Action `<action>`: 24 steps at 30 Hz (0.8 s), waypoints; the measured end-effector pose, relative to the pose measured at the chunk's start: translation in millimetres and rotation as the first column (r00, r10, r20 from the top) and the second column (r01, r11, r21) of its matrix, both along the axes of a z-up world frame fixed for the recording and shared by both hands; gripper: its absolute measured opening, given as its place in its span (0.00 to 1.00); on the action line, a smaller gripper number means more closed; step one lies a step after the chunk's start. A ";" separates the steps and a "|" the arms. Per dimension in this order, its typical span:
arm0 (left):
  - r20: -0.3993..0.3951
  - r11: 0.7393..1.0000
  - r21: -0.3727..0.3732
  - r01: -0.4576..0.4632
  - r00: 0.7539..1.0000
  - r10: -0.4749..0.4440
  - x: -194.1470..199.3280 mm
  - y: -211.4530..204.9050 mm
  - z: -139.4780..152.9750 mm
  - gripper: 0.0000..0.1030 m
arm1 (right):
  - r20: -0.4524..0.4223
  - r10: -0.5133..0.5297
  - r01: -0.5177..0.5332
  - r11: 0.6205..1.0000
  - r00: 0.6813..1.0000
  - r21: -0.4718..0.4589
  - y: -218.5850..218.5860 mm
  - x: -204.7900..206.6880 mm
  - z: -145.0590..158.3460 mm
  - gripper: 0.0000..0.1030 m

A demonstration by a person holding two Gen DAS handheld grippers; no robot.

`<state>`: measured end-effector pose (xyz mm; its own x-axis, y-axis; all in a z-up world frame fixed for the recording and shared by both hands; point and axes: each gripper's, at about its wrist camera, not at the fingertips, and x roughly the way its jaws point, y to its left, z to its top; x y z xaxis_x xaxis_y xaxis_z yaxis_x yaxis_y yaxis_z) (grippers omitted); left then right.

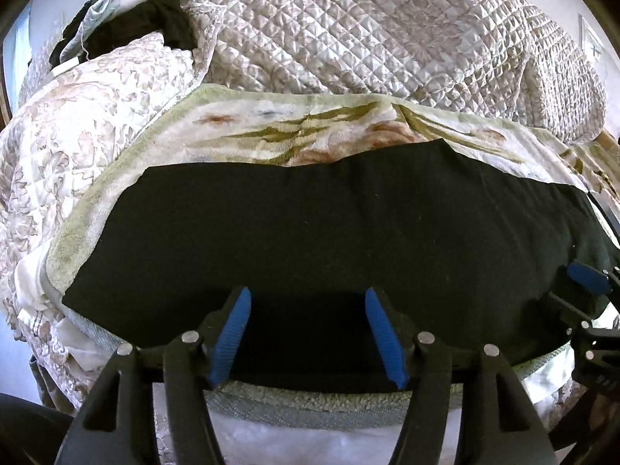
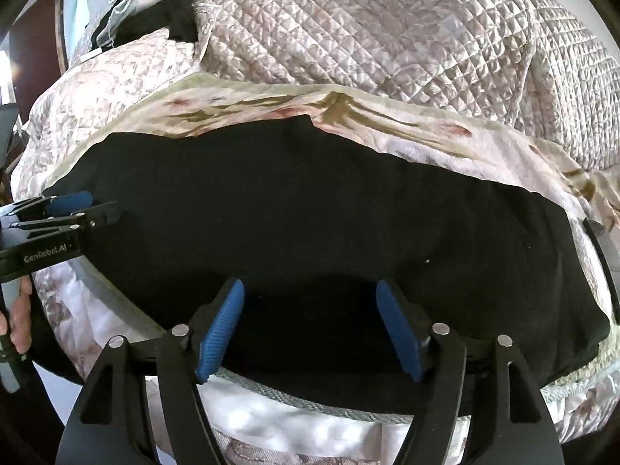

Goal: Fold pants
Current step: 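Pull both open grippers back from the folded black pants, then grasp the black pants edge with the left gripper and lift it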

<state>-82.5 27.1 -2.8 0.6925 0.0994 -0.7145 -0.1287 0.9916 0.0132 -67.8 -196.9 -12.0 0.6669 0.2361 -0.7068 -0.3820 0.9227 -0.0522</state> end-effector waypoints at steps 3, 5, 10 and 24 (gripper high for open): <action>-0.005 1.000 -0.003 0.010 1.000 -0.010 0.4 0.7 -0.1 0.64 | 0.001 0.003 -0.003 1.000 1.000 -0.008 1.1 -0.1 1.2 0.70; -0.010 1.000 0.000 0.017 1.000 -0.017 1.3 1.3 0.2 0.66 | -0.002 0.007 -0.007 1.000 1.000 -0.010 3.1 -1.3 2.1 0.70; -0.037 0.999 -0.023 0.031 0.999 -0.032 5.8 8.5 7.0 0.66 | 0.015 -0.006 0.005 1.000 1.000 0.027 -4.3 -2.8 11.3 0.70; -0.021 0.989 -0.020 -0.146 0.989 0.146 22.3 87.4 26.3 0.66 | 0.000 0.033 -0.033 0.996 0.999 0.079 3.8 14.8 25.6 0.70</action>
